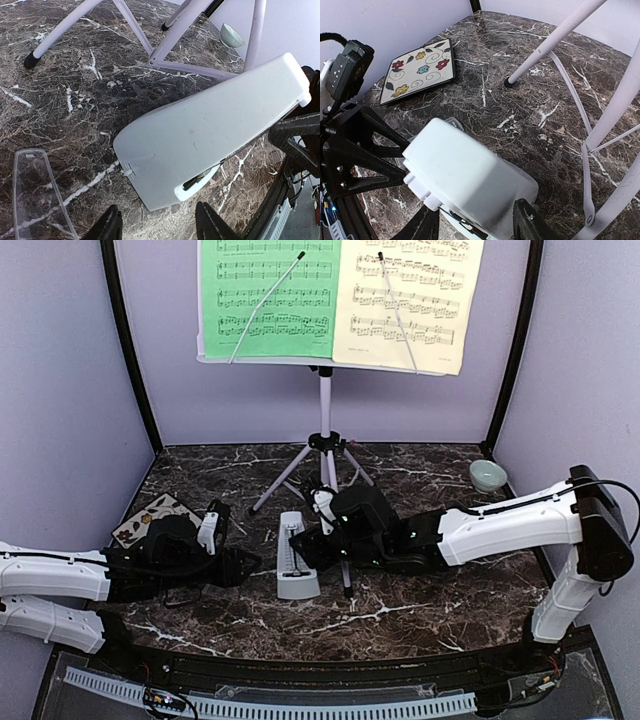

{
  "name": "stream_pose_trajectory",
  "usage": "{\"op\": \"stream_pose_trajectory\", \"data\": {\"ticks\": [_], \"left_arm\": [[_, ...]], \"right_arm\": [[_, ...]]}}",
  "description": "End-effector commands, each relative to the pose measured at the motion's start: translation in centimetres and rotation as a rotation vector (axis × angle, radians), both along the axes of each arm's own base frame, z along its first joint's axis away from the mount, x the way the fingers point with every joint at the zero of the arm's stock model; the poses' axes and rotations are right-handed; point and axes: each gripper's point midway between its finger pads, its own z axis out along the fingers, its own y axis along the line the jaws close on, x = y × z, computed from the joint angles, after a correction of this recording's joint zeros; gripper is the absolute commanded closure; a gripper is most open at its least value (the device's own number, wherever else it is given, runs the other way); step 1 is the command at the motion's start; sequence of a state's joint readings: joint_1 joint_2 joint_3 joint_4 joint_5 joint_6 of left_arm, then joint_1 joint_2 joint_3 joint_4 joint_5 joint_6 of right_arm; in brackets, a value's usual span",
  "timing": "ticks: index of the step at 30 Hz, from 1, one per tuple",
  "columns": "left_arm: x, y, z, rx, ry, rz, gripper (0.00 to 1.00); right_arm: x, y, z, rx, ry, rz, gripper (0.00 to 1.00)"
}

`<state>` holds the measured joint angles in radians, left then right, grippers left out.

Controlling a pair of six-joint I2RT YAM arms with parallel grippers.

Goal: Set up the instrument practice props

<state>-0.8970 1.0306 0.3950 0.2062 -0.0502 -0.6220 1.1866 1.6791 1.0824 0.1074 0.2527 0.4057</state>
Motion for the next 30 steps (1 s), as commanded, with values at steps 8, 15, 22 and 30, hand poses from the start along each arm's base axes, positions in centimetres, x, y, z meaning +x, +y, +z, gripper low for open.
{"op": "stream_pose_trajectory", "data": {"ticks": [8, 15, 22, 30], "left_arm": [[-0.1, 0.1, 0.2, 0.013, -0.010, -0.004, 0.48], [-0.1, 0.1, 0.1, 0.012, -0.010, -0.006, 0.48], [0.0, 0.1, 0.4, 0.004, -0.020, 0.000, 0.48], [0.0, 0.2, 0.3, 0.005, -0.018, 0.002, 0.48]], "right_arm": [[0.7, 0.4, 1.5, 0.039, -0.027, -0.025, 0.64], [0.3, -0.4, 1.5, 0.029, -0.026, -0.015, 0.52], [-0.1, -1.0, 2.6, 0.044, -0.039, -0.003, 0.36], [0.7, -1.6, 2.3, 0.013, -0.035, -0.063, 0.35]]}}
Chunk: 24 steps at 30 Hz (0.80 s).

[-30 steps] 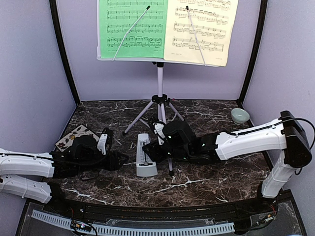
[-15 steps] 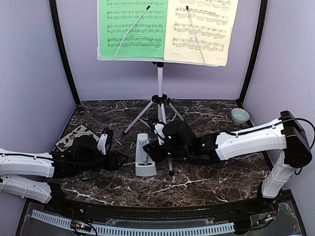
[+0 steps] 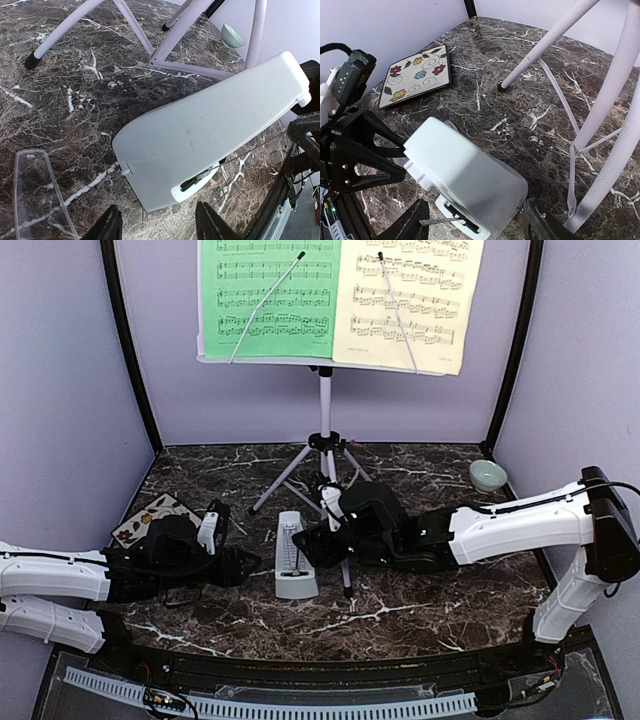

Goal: Set up the instrument practice props

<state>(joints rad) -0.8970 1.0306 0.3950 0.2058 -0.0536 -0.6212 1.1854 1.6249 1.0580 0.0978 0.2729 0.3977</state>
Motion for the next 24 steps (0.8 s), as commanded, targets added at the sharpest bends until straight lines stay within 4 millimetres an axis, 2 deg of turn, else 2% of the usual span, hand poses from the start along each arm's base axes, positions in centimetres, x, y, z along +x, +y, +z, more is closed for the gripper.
{"op": "stream_pose_trajectory", "data": {"ticks": [1, 4, 6, 7, 9, 20, 24], "left_arm": [[0.0, 0.1, 0.4, 0.003, -0.017, 0.000, 0.48], [0.0, 0.2, 0.4, 0.006, -0.019, 0.003, 0.48], [-0.1, 0.3, 0.4, 0.007, -0.021, 0.006, 0.48], [-0.1, 0.4, 0.4, 0.008, -0.021, 0.007, 0.48], [-0.1, 0.4, 0.4, 0.009, -0.020, 0.008, 0.48], [0.3, 0.2, 0.4, 0.023, -0.027, 0.007, 0.48], [0.6, 0.7, 0.7, 0.022, -0.021, 0.030, 0.47]], "right_arm": [[0.8, -0.6, 0.8, -0.005, -0.010, -0.059, 0.36], [1.0, -1.6, 0.4, -0.033, -0.005, -0.094, 0.36], [1.1, -2.4, -0.6, -0.061, 0.003, -0.117, 0.36], [1.1, -3.1, 0.2, -0.045, -0.002, -0.128, 0.36], [1.3, -4.3, 0.1, -0.052, 0.002, -0.154, 0.36], [3.7, -12.0, -2.7, -0.175, 0.034, -0.318, 0.35], [4.3, -14.7, -2.7, -0.192, 0.034, -0.358, 0.34]]}}
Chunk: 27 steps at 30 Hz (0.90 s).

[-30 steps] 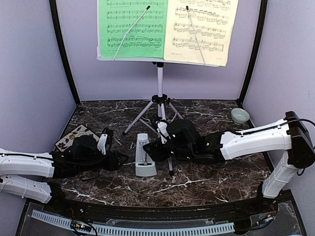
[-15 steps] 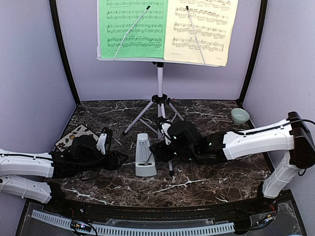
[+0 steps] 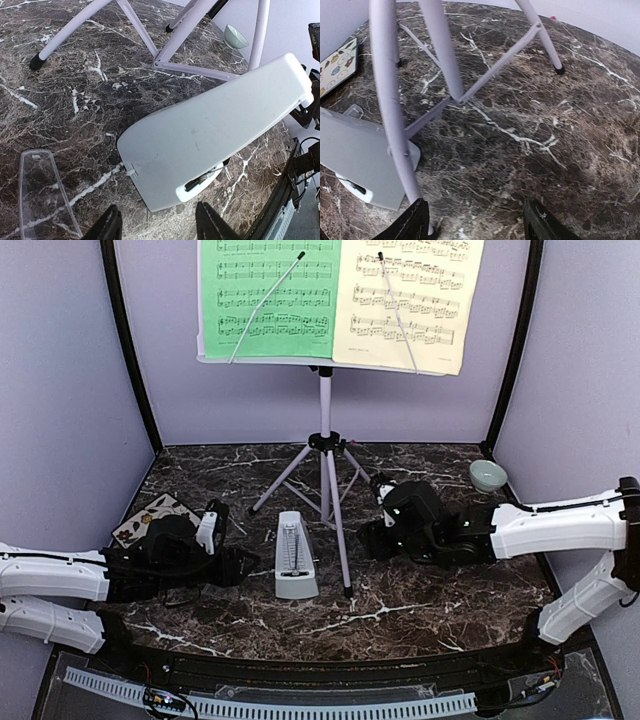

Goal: Set up the instrument practice props

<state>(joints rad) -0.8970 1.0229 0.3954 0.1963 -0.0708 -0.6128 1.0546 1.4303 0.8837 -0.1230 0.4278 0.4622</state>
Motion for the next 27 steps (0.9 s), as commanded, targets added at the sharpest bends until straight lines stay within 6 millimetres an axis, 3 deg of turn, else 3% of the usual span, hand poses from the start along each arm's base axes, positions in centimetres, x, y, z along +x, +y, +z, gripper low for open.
{"op": "stream_pose_trajectory", "data": {"ticks": [1, 4, 9, 12, 16, 20, 27], "left_arm": [[0.7, 0.7, 0.7, 0.003, -0.001, 0.032, 0.47], [1.9, 3.2, 1.8, -0.011, 0.003, 0.105, 0.46], [4.4, 10.0, 4.1, -0.033, -0.027, 0.313, 0.45], [4.9, 11.9, 4.9, -0.016, -0.029, 0.359, 0.44], [5.4, 12.5, 6.1, -0.012, -0.026, 0.388, 0.43], [6.4, 11.8, 7.7, -0.033, -0.026, 0.377, 0.37], [8.3, 10.1, 8.8, 0.060, 0.065, 0.307, 0.13]], "right_arm": [[0.9, -3.4, 0.7, -0.018, -0.018, -0.071, 0.34], [1.1, -4.7, 2.0, 0.002, -0.036, -0.080, 0.32], [1.1, -6.0, 4.0, 0.062, -0.065, -0.090, 0.28], [1.1, -6.5, 4.6, 0.078, -0.075, -0.092, 0.26], [1.4, -7.4, 5.5, 0.108, -0.087, -0.114, 0.21], [1.5, -8.4, 6.4, 0.155, -0.100, -0.134, 0.13], [1.9, -8.9, 7.7, 0.217, -0.087, -0.135, 0.00]]}}
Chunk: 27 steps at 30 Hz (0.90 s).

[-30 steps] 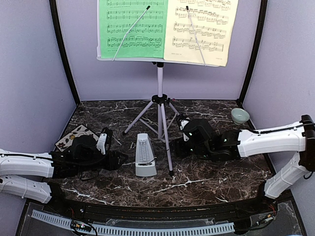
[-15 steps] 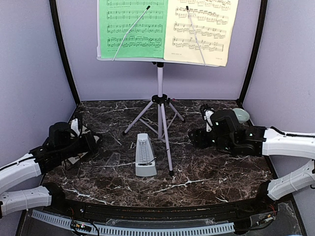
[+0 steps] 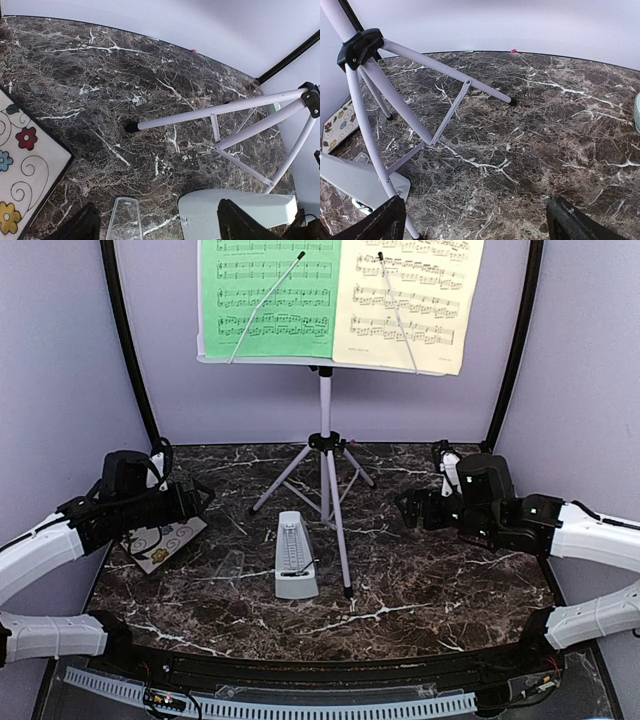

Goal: Set up the instrument practice props

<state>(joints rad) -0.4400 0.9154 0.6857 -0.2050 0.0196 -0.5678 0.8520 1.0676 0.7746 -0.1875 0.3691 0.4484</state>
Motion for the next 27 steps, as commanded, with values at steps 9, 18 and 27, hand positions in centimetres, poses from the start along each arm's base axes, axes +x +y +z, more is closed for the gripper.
{"op": "stream_pose_trajectory", "data": {"ticks": [9, 18, 27], "left_arm": [[3.2, -1.3, 1.0, 0.121, 0.173, -0.060, 0.01], [2.5, 2.7, -2.2, 0.019, 0.273, 0.111, 0.01], [-1.1, 4.8, -5.2, -0.020, 0.319, 0.208, 0.01]], "right_arm": [[1.5, -2.7, 1.6, 0.191, 0.049, -0.066, 0.00], [1.8, -8.5, -0.4, 0.329, 0.115, -0.224, 0.00], [-0.6, -11.6, -4.1, 0.351, 0.153, -0.307, 0.00]]}}
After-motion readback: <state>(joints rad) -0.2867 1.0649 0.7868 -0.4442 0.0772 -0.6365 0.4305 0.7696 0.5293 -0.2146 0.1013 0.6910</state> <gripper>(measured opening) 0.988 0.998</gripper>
